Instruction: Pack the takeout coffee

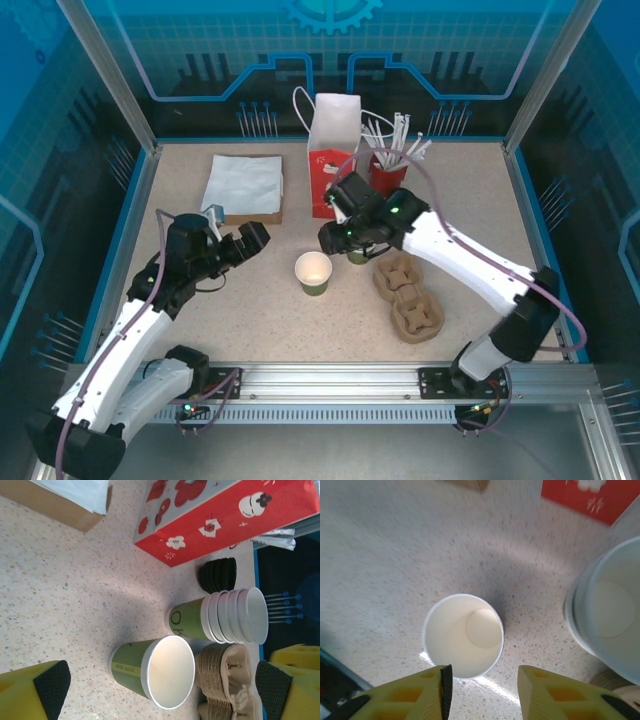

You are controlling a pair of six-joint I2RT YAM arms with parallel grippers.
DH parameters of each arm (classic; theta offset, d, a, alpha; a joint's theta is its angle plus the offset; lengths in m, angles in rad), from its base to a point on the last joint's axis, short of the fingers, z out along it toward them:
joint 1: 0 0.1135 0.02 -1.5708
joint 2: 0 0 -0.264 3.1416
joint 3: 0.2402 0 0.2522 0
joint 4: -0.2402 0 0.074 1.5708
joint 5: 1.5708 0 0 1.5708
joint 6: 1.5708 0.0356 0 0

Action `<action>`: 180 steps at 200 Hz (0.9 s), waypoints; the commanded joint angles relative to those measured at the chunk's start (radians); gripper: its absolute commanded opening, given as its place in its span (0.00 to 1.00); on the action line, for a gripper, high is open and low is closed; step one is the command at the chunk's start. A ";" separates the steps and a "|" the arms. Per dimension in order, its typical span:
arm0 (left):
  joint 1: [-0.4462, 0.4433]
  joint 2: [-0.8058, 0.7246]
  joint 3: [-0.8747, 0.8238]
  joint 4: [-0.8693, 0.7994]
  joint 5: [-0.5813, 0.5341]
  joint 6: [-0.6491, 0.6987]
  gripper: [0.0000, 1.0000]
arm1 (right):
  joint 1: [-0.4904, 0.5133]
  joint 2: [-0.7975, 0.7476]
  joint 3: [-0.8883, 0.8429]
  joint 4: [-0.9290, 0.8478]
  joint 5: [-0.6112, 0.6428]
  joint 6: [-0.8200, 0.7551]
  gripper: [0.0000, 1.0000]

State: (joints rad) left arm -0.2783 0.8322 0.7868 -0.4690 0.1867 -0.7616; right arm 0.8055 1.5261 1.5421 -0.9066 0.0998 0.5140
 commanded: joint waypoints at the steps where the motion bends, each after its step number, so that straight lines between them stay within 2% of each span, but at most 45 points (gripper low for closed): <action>1: -0.010 0.019 -0.032 0.074 0.091 -0.030 0.99 | -0.068 -0.078 0.032 -0.093 0.029 -0.054 0.44; 29: -0.014 0.028 -0.072 0.135 0.110 -0.081 0.99 | -0.237 -0.166 -0.050 -0.084 -0.017 -0.080 0.47; 63: -0.021 0.036 -0.083 0.143 0.109 -0.093 0.99 | -0.544 -0.248 -0.223 0.012 -0.167 -0.086 0.48; 87: -0.025 0.044 -0.083 0.146 0.108 -0.096 0.99 | -0.740 -0.237 -0.341 0.124 -0.303 -0.059 0.47; 100: -0.028 0.048 -0.081 0.148 0.106 -0.096 0.99 | -0.813 -0.195 -0.383 0.191 -0.386 -0.040 0.47; 125: -0.032 0.060 -0.079 0.149 0.106 -0.098 0.99 | -0.884 -0.063 -0.385 0.266 -0.458 -0.027 0.46; 180: -0.039 0.080 -0.075 0.150 0.100 -0.100 0.99 | -0.889 0.208 -0.243 0.322 -0.462 -0.027 0.45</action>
State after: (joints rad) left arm -0.3050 0.9031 0.7151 -0.3332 0.2707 -0.8406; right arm -0.0746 1.6588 1.2133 -0.6407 -0.3218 0.4782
